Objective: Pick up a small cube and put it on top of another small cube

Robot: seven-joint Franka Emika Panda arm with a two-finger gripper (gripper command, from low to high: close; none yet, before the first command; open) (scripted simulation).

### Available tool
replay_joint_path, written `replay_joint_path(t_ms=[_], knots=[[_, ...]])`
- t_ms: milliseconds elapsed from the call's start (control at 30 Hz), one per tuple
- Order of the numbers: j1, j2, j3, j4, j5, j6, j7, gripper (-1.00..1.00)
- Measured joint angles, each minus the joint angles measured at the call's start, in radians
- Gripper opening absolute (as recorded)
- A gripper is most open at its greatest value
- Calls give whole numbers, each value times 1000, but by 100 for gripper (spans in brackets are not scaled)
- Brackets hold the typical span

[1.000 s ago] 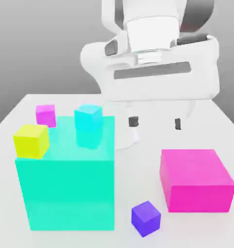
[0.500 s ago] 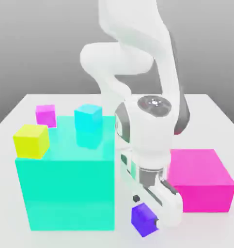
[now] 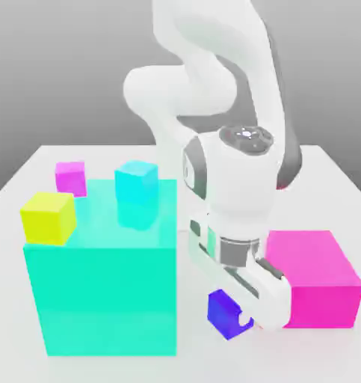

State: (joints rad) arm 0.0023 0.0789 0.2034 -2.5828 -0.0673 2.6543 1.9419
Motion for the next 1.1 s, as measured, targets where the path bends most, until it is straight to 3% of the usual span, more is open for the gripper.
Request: replay_joint_path(t_ms=[200,367,800,933,967,1100], knots=[[15,-219,-22,60,53,-225,-217,-100],[-6,-399,-109,27,66,-379,-429,-100],[-80,-874,-320,-84,-19,-779,-893,-100],[-95,-891,-342,-186,-36,-694,-930,-100],[-98,-883,-344,-217,-39,-657,-933,100],[-98,-883,-344,-217,-38,-657,-933,100]])
